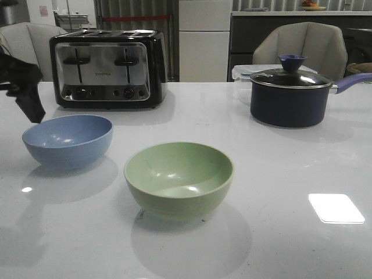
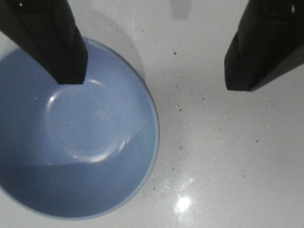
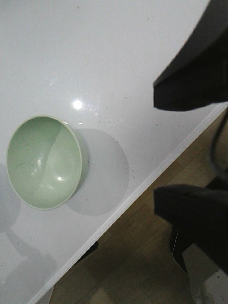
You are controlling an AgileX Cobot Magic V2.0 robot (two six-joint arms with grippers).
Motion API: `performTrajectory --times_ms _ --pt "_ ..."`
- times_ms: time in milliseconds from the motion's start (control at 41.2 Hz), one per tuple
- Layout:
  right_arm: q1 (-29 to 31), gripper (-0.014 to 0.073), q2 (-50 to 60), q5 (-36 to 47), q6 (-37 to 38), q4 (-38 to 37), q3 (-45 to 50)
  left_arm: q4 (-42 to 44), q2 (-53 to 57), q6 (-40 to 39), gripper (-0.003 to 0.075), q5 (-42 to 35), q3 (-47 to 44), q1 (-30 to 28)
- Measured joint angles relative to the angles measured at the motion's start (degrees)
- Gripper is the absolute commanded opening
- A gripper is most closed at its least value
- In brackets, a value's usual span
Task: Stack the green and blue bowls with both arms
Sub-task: 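Lower the left gripper onto the rim of the light blue bowl and grasp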
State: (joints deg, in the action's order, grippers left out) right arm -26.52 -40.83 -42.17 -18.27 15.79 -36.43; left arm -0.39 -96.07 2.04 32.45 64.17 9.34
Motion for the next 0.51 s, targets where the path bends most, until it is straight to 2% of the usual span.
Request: performTrajectory --times_ms 146,218,509 --pt "0.0 0.0466 0.0 0.0 0.0 0.0 0.0 -0.1 -6.4 0.0 0.0631 -1.4 3.2 0.0" --pt "0.0 0.0466 0.0 0.0 0.0 0.0 0.0 -0.1 -8.8 0.0 0.0593 -1.9 4.6 0.0" --pt "0.0 0.0466 0.0 0.0 -0.1 0.0 0.0 -0.3 -13.2 0.0 0.0258 -2.2 7.8 0.0"
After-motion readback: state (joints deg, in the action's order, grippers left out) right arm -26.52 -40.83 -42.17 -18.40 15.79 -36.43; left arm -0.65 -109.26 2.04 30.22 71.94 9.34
